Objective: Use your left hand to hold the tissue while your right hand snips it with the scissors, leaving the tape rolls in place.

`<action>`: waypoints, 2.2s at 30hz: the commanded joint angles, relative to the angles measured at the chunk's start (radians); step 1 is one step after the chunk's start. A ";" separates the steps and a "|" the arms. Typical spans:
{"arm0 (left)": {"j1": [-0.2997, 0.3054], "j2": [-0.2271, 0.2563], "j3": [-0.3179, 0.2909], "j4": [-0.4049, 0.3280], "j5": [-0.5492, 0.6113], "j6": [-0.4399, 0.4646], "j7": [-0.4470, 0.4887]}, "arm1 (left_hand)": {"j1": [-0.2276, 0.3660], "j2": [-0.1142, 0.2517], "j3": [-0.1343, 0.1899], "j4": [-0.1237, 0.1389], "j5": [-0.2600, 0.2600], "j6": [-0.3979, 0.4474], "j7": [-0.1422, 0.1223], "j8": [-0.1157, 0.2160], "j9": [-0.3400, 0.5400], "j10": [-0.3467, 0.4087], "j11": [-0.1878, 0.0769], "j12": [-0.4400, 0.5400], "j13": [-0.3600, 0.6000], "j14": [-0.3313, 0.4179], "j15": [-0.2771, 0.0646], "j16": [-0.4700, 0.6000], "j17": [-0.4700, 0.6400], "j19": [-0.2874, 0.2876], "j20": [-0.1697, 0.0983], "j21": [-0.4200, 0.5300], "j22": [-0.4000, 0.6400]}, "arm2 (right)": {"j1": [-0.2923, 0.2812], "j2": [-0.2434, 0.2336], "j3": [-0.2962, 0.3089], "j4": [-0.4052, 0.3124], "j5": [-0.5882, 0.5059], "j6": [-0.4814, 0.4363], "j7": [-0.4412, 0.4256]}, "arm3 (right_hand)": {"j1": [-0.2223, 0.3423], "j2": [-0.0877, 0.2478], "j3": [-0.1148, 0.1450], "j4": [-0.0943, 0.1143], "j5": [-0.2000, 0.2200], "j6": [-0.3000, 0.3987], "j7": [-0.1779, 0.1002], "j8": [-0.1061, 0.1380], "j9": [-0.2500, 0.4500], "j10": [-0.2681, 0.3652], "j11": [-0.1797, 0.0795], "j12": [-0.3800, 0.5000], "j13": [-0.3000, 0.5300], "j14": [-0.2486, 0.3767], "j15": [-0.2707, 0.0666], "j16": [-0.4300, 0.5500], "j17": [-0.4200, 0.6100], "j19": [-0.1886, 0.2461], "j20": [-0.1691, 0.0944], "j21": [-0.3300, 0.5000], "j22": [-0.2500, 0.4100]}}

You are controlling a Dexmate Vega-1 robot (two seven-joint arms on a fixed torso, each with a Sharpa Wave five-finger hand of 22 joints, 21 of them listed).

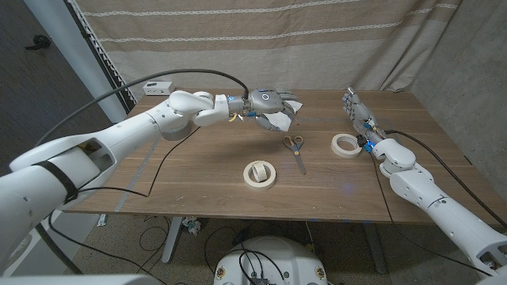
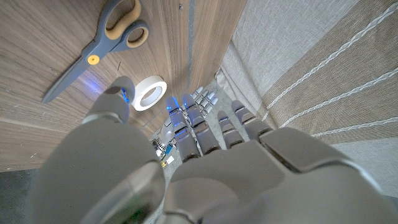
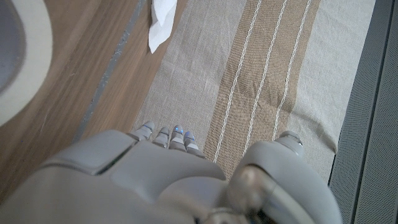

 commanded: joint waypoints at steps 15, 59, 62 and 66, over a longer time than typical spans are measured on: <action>-0.036 -0.044 0.062 0.050 -0.017 -0.020 0.002 | -0.012 0.009 -0.008 0.003 0.001 -0.084 -0.001 -0.020 0.013 -0.083 0.004 0.000 -0.010 0.102 -0.182 0.017 0.009 0.021 -0.141 0.006 0.001 | -0.008 0.005 0.006 -0.004 -0.002 0.011 -0.015 | 0.019 -0.001 0.000 -0.005 0.007 0.029 0.004 0.011 0.002 0.024 0.013 0.018 0.000 0.002 0.000 0.009 -0.002 0.031 -0.078 0.009 0.001; -0.063 -0.087 0.122 0.107 -0.015 -0.080 -0.015 | -0.003 0.018 0.003 -0.001 0.002 -0.134 -0.001 -0.028 0.010 -0.095 0.004 0.012 -0.001 0.200 -0.182 0.025 0.022 0.064 -0.080 0.015 0.011 | -0.009 -0.007 0.015 -0.010 0.002 0.003 -0.016 | 0.021 0.002 0.000 -0.005 0.011 0.037 0.018 0.009 0.002 0.041 0.029 0.020 -0.002 0.014 0.012 0.007 -0.003 0.037 -0.043 0.006 0.000; -0.061 -0.087 0.130 0.104 0.005 -0.063 -0.005 | -0.003 0.017 0.004 -0.001 0.002 -0.143 -0.001 -0.031 0.009 -0.105 0.004 0.009 -0.001 0.196 -0.182 0.023 0.023 0.062 -0.082 0.014 0.012 | -0.005 -0.008 0.013 -0.008 0.002 -0.002 -0.012 | 0.021 0.004 0.001 -0.005 0.011 0.040 0.020 0.010 0.002 0.048 0.032 0.022 -0.002 0.020 0.013 0.008 -0.003 0.039 -0.041 0.006 0.000; -0.062 -0.087 0.139 0.105 0.012 -0.060 -0.003 | -0.003 0.015 0.003 -0.001 0.002 -0.149 -0.001 -0.033 0.007 -0.119 0.004 0.004 -0.001 0.174 -0.180 0.014 0.023 0.054 -0.076 0.012 0.012 | -0.002 -0.006 0.012 -0.006 0.001 -0.003 -0.014 | 0.021 0.004 0.001 -0.004 0.011 0.040 0.021 0.009 0.002 0.049 0.031 0.022 -0.002 0.020 0.012 0.008 -0.003 0.040 -0.038 0.006 0.000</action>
